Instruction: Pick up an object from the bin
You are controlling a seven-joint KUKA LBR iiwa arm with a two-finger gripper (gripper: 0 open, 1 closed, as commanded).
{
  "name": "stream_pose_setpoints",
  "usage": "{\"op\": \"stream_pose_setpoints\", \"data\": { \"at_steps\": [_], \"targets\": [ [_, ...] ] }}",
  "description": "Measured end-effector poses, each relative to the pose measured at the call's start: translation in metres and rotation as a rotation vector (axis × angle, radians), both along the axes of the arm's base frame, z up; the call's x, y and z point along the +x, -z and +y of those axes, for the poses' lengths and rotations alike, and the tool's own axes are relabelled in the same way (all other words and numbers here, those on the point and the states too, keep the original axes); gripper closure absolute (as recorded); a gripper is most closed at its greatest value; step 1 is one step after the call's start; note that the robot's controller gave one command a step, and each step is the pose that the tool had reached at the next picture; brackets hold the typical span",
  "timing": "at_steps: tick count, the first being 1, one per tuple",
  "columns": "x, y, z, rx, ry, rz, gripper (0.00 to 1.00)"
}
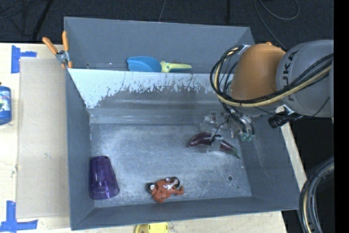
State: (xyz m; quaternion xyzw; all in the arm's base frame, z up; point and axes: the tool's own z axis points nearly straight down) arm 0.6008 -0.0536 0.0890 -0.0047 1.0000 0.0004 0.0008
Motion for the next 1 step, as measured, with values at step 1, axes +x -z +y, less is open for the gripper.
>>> {"op": "stream_pose_setpoints", "data": {
  "at_steps": [1],
  "targets": [
    [-0.0055,-0.0521,0.0009,0.000,-0.013,0.008,1.00]
  ]
}}
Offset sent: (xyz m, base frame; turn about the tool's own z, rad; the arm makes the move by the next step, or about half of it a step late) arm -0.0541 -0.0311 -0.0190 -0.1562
